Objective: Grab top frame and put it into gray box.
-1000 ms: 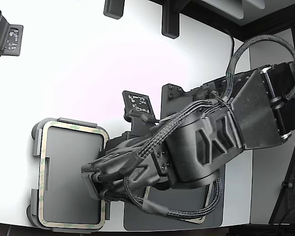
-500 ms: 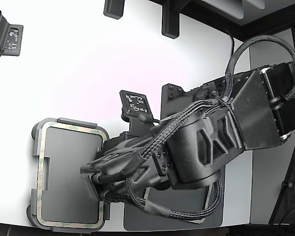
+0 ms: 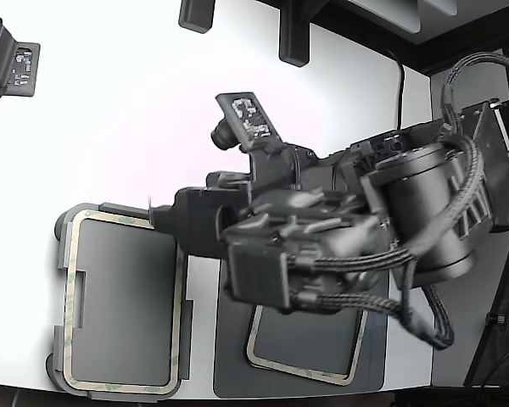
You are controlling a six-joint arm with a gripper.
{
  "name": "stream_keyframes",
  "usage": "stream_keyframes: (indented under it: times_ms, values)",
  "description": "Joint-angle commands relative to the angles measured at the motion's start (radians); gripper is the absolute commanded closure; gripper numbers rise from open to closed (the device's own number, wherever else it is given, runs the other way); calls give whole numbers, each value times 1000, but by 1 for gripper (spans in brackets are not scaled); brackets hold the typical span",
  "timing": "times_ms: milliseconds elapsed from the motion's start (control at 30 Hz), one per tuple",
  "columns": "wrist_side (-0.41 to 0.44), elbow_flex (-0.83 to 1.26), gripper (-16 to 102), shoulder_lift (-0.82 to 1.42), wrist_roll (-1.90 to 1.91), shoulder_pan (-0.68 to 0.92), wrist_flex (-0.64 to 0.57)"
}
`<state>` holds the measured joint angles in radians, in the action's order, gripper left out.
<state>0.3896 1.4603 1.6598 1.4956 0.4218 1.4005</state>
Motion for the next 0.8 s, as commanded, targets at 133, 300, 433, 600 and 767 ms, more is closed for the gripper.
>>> stream_keyframes:
  times_ms: [133,300,433,600,767]
  values:
    - [-37,411,-14,472,-787,-167,-261]
    - [-166,638,-14,699,-1129,-308,-376]
    - [-265,805,-14,871,-1301,-419,-437]
    - [-299,980,-14,1058,-1347,-469,-451]
    - [-302,1123,-14,1232,-1370,-471,-430]
